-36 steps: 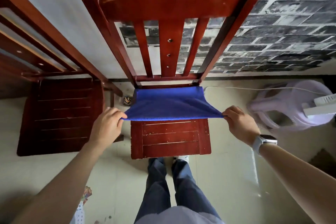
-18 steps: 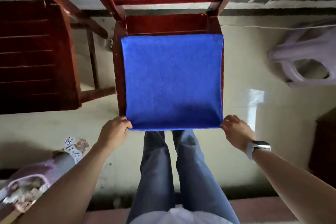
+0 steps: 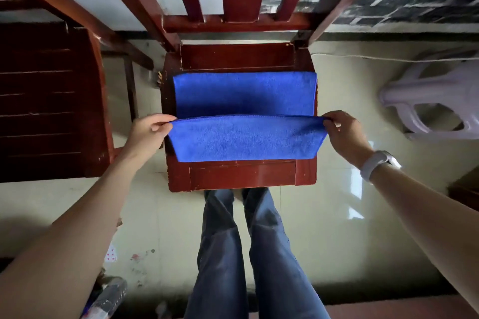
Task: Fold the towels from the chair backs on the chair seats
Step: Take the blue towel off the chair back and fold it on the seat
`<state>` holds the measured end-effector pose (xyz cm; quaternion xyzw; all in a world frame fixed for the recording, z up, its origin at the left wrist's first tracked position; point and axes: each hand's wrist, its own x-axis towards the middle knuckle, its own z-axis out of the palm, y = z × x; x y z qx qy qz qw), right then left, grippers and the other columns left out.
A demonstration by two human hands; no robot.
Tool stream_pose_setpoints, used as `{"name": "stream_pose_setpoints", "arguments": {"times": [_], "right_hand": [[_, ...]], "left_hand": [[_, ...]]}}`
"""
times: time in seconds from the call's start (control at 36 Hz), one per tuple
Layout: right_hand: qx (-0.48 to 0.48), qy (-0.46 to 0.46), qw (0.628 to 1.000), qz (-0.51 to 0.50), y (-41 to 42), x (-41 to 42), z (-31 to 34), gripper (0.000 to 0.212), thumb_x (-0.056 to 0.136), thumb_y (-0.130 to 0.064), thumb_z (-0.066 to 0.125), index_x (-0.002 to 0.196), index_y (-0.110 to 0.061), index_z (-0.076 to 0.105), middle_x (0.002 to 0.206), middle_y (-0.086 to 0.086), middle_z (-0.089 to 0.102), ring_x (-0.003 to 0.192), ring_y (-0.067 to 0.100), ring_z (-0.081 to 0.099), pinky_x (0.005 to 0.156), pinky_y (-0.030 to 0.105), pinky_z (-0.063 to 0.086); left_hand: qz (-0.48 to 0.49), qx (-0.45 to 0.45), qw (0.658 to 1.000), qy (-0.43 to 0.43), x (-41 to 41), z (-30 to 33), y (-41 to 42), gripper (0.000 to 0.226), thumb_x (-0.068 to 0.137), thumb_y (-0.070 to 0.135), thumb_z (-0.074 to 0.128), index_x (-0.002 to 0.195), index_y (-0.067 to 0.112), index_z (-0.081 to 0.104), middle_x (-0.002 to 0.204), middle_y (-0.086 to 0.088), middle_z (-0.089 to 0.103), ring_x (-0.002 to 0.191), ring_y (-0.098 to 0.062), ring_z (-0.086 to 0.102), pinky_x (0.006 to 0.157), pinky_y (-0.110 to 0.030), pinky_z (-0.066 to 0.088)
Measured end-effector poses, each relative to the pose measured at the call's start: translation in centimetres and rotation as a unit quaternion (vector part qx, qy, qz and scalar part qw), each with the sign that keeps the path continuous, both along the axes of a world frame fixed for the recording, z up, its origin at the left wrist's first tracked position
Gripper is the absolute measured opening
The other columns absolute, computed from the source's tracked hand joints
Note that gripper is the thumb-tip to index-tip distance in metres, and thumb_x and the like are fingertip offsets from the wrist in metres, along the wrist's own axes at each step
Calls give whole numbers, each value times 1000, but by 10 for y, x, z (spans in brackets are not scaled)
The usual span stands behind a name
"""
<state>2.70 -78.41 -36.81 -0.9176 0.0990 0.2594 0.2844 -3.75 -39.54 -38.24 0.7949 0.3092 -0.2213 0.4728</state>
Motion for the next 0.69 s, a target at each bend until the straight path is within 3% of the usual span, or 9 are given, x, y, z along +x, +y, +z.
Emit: {"name": "stream_pose_setpoints", "arguments": {"times": [0.11,0.28,0.42,0.53,0.58,0.69], "right_hand": [[2,-28,1000,-13,11,41,-8,23,90,-4,45,105,1,62,108,20,62,101,34,55,84,30,39],[-7,-61,998,-30,23,80,-34,24,89,-6,45,104,1,62,106,23,63,100,37,55,87,39,42],[-14,-59,997,-40,29,97,-59,25,90,-8,44,107,-3,62,109,21,61,100,34,56,82,31,41],[-30,-57,996,-64,30,103,-75,26,91,-7,42,107,-4,62,110,20,61,100,32,55,72,21,33],[-39,-56,995,-70,30,105,-81,26,91,-7,42,107,-4,62,110,20,61,100,33,55,72,22,33],[-56,-64,994,-62,31,108,-88,26,91,-7,42,108,-3,61,111,20,61,101,33,54,74,23,34]], "left_hand": [[37,-20,999,-23,37,-6,3,32,88,4,53,87,33,65,85,11,66,84,-8,62,83,-32,51],[89,-9,995,-48,73,-27,3,24,89,2,53,102,16,67,92,-1,64,95,-18,61,84,-28,51],[105,6,993,-54,89,-44,2,23,89,2,54,103,15,67,87,5,63,92,-15,59,91,-34,49],[115,23,991,-59,97,-57,4,21,88,5,56,103,15,67,88,7,62,87,-9,59,89,-30,49],[109,40,991,-66,101,-65,5,20,88,5,57,103,14,68,93,3,63,81,-1,57,86,-27,49],[121,67,988,-67,106,-80,6,18,86,7,59,100,15,69,91,2,64,75,-1,57,80,-23,48]]}}
